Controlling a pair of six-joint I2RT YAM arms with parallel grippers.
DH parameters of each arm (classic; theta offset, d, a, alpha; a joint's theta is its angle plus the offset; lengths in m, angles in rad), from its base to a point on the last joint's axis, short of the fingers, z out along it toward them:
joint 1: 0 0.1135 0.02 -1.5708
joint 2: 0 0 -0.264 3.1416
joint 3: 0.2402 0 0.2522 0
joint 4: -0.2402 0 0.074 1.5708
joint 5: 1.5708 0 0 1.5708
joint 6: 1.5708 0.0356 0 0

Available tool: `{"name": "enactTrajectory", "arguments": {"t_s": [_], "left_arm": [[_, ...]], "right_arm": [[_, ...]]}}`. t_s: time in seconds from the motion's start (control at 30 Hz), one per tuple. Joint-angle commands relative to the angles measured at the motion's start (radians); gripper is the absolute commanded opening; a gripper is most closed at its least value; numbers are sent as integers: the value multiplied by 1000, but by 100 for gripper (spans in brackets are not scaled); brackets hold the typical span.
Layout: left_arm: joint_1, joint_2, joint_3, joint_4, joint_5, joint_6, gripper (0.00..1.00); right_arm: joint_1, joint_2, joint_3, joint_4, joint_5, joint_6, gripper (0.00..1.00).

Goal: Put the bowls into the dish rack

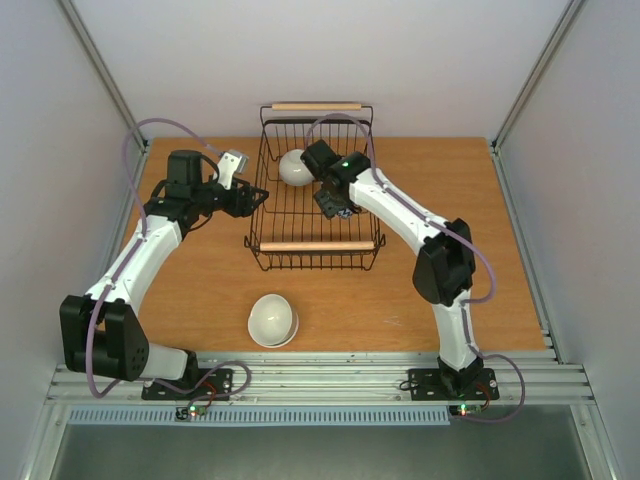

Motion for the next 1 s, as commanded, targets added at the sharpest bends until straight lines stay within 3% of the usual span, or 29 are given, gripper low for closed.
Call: {"name": "enactTrajectory", "arguments": {"t_s": [0.0, 0.3, 0.87, 0.97], "left_arm": [[5, -3, 25, 5, -4, 12, 67], [8, -1, 25, 5, 6, 11, 67], [9, 3, 25, 7, 11, 8, 67], [11, 0, 25, 7, 12, 9, 67]], "right_arm": [[2, 88, 91, -70, 115, -28, 1], [2, 274, 268, -179, 249, -42, 1], [2, 426, 456, -312, 212, -85, 11], [1, 437, 470, -328, 197, -92, 18]]}}
